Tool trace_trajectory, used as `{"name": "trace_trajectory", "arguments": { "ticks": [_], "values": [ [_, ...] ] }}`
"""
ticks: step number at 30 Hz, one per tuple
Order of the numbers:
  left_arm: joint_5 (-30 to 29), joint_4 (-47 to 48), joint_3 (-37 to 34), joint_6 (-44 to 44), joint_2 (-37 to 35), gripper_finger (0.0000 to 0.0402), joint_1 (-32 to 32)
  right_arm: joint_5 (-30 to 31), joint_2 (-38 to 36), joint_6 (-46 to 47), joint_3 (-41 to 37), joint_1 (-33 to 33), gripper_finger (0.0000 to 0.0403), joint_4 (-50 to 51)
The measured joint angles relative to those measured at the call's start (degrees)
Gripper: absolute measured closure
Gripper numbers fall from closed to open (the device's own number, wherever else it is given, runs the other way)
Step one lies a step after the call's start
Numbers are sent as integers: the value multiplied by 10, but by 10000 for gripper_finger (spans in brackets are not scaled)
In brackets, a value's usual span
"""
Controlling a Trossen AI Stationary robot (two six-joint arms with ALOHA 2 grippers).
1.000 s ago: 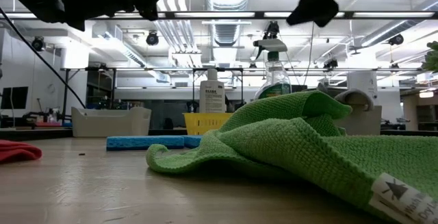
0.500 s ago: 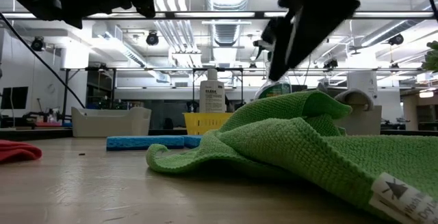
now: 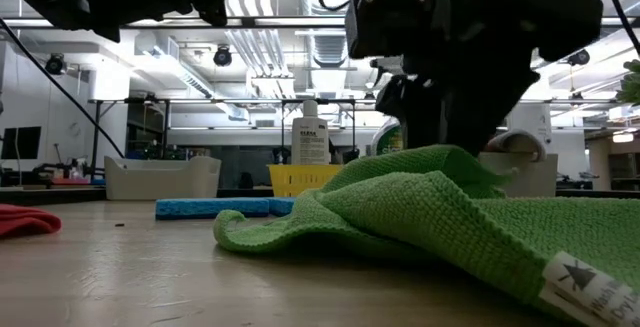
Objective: Pick & Place Kitchen Items
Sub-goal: Put the green microfiber towel into the right gray bin
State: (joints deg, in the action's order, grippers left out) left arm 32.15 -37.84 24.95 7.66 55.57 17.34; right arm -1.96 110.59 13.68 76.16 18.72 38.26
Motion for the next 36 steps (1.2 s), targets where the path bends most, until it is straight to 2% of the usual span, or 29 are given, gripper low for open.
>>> {"name": "trace_trajectory", "arguments": {
  "ticks": [3,7,8,16,20,23,26,36],
  "values": [
    [0,0,0,0,0,256,0,0,4,-6,0,1,228,4],
    [0,0,0,0,0,256,0,0,2,-28,-2,2,355,6],
    [0,0,0,0,0,256,0,0,0,-33,-2,2,366,7],
    [0,0,0,2,0,256,0,3,-74,-56,-5,3,384,4],
    [0,0,0,2,0,256,0,11,-140,-74,-22,3,385,-47],
    [0,0,0,2,0,256,0,11,-197,-97,-68,3,385,-140],
    [0,0,0,2,0,256,0,13,-259,-118,-146,2,385,-267],
    [0,0,0,6,0,256,0,13,-408,-146,-501,-25,385,-815]
  ]
}}
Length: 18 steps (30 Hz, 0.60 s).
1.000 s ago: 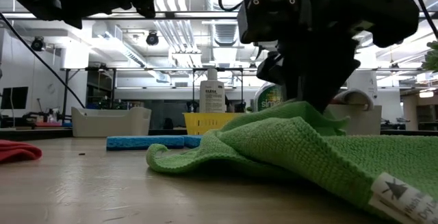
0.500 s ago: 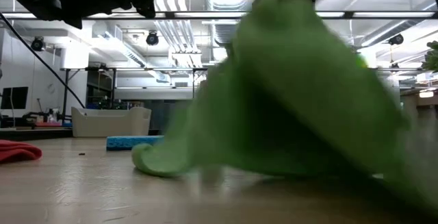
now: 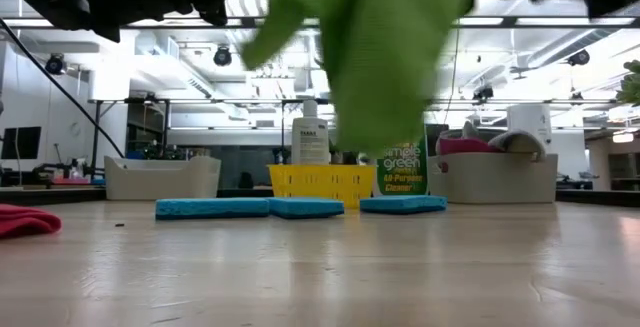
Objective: Pick & Place Kitchen Items
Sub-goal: Put the green microfiber towel into the right gray bin
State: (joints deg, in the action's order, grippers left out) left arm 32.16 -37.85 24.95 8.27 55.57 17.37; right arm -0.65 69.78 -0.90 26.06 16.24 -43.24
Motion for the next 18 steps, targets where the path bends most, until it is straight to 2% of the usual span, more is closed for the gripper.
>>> {"name": "trace_trajectory", "arguments": {
  "ticks": [4,8,12,18],
  "values": [
    [0,0,0,2,0,256,0,20,-53,5,-106,-12,385,-148],
    [0,0,0,4,0,256,0,81,-128,9,-159,-18,385,-168],
    [0,0,0,7,0,256,0,173,-211,-6,-167,-21,385,-126],
    [0,2,-1,7,0,256,0,391,-323,-59,-121,-22,385,35]
  ]
}}
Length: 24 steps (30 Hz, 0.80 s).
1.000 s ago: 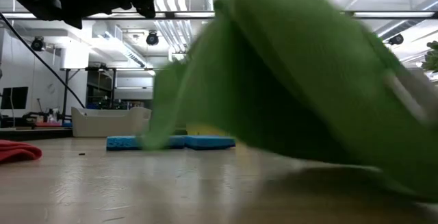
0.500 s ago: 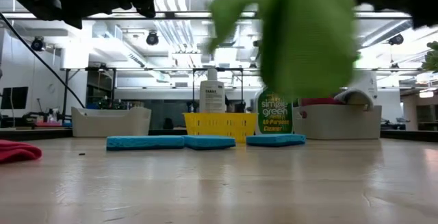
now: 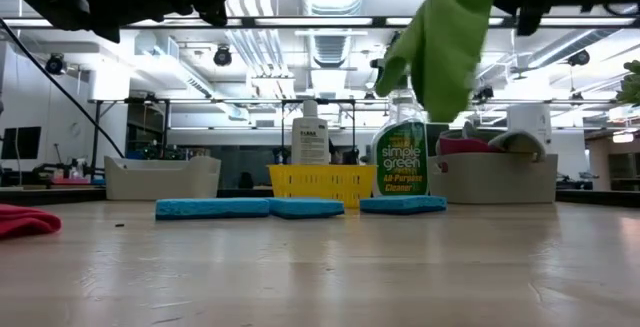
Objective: Pick & Place Kitchen Items
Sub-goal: Put the green microfiber towel into the right gray bin
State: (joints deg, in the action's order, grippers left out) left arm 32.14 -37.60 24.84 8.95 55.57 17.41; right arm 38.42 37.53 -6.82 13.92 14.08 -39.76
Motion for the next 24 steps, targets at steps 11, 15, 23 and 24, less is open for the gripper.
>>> {"name": "trace_trajectory", "arguments": {
  "ticks": [11,15,23,24],
  "values": [
    [0,0,0,2,0,256,0,267,-51,-51,203,-2,385,360],
    [0,0,0,2,0,256,0,296,-29,20,272,-27,385,520],
    [0,-1,0,2,0,256,0,188,40,220,349,-176,385,810],
    [0,-1,0,2,0,256,0,168,49,226,349,-203,385,823]
  ]
}}
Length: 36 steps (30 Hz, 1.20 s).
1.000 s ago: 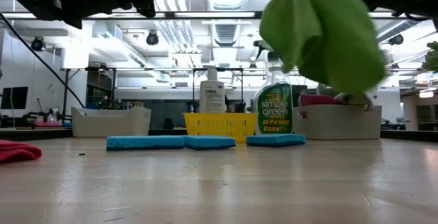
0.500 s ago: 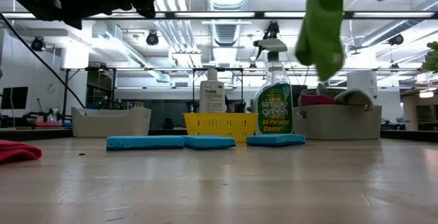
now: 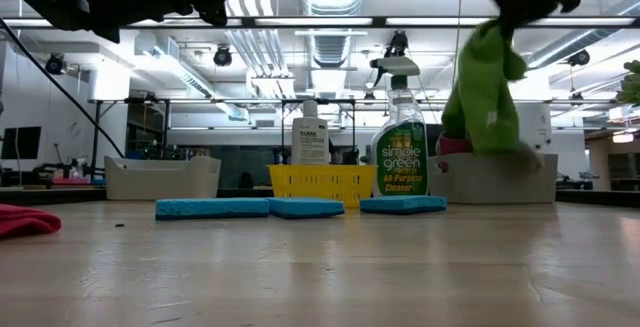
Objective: Pick & Place Kitchen Items
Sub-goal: Put the green microfiber towel into the right gray bin
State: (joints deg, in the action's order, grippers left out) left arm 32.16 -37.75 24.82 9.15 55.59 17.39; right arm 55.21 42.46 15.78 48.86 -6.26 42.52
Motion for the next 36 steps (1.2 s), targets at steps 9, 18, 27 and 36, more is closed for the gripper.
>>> {"name": "trace_trajectory", "arguments": {
  "ticks": [9,18,27,36],
  "values": [
    [0,-1,0,0,0,256,0,-253,110,-41,-2,-255,385,15],
    [0,-1,0,0,0,256,0,-453,269,-113,-3,-374,385,15],
    [0,2,0,0,0,256,0,-471,350,-132,-3,-378,381,15],
    [0,3,0,0,0,256,0,-460,304,-117,-3,-374,252,14]
  ]
}}
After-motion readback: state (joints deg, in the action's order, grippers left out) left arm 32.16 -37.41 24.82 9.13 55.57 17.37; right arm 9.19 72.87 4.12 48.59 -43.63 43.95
